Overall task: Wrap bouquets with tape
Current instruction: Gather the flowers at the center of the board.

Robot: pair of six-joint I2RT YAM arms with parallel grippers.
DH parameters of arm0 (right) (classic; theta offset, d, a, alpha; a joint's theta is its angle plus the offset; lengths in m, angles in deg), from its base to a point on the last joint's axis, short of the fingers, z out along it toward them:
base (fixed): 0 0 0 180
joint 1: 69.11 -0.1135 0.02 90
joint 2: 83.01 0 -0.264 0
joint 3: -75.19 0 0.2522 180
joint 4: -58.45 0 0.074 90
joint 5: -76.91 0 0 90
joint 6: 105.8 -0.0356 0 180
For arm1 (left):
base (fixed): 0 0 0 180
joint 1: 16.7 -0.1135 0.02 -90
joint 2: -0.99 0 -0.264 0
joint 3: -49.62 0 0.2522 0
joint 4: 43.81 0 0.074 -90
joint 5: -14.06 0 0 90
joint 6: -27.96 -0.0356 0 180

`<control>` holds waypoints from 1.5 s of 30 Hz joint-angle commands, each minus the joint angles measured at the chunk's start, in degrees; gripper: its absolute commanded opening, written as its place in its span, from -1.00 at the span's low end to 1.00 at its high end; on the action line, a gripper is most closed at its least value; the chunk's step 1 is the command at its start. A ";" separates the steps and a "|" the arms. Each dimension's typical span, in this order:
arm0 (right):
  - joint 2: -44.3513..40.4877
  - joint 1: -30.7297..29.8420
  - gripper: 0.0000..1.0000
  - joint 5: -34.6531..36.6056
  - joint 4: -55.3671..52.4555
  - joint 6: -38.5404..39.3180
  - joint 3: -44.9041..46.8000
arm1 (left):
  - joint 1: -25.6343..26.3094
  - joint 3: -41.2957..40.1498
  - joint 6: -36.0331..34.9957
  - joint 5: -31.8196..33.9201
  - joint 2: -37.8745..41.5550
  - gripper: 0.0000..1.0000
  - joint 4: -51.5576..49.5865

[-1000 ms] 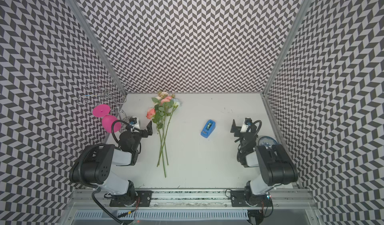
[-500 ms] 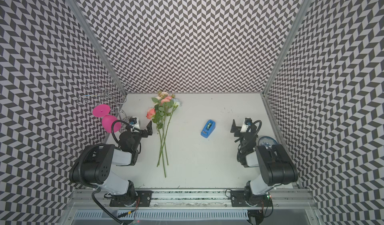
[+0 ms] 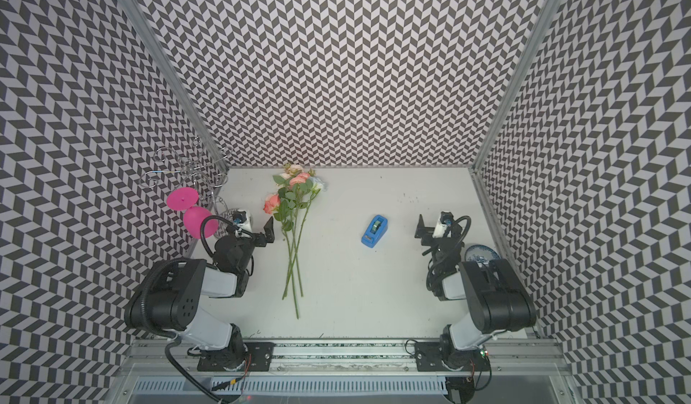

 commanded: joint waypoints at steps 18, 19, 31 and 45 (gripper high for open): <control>-18.39 -1.31 0.99 -8.62 -31.63 -2.30 -7.93 | 12.77 7.19 -5.60 12.03 14.71 0.99 -25.44; -19.48 -1.50 0.99 -9.64 -34.63 -2.23 -9.04 | 13.70 7.84 -5.64 12.78 15.65 0.99 -27.74; -27.20 -19.12 0.99 -5.28 -56.95 -5.56 -22.29 | 16.66 15.76 18.61 8.40 29.50 0.99 -52.76; -13.42 -31.20 0.99 -16.59 -64.31 -17.87 -33.43 | 11.30 16.27 33.01 -8.71 35.56 0.99 -69.75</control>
